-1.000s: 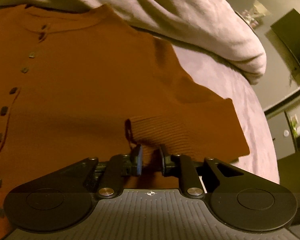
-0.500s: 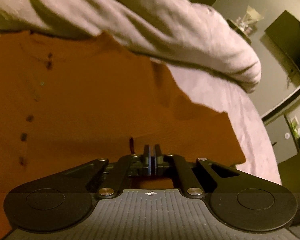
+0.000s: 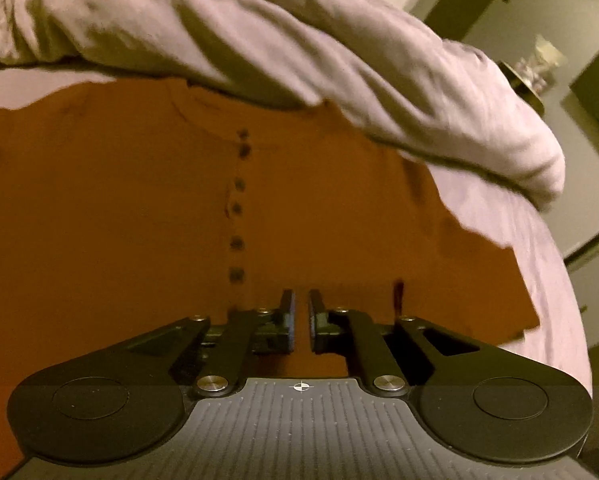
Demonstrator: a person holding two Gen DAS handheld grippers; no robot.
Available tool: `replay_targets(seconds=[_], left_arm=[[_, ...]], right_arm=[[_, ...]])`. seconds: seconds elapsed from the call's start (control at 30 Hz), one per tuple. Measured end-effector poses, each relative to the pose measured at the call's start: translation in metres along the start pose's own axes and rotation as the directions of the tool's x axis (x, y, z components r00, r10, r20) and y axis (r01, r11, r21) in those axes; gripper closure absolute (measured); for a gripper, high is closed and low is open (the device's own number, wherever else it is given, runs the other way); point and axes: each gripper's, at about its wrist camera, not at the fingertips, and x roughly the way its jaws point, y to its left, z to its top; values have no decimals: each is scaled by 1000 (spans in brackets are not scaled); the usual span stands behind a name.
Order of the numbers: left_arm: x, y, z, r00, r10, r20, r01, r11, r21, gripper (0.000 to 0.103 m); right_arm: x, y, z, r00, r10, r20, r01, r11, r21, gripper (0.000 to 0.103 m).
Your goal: Fold small clothes
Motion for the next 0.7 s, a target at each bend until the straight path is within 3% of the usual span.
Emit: replay_targets(seconds=[0.1, 0.23, 0.37, 0.7], left_arm=[[1, -1, -17, 999, -22, -28, 22, 1000, -11, 89], [0, -8, -37, 999, -21, -42, 21, 1000, 12, 67], [-4, -15, -48, 999, 9, -40, -7, 998, 68, 57], [0, -31, -54, 999, 10, -49, -4, 994, 110, 53]], right_arm=[[0, 3, 1, 1000, -10, -3, 10, 1000, -8, 72], [0, 3, 4, 1000, -12, -17, 11, 1000, -9, 71], [1, 3, 5, 1000, -13, -23, 12, 1000, -5, 71], [0, 4, 4, 1000, -20, -21, 20, 1000, -10, 71]])
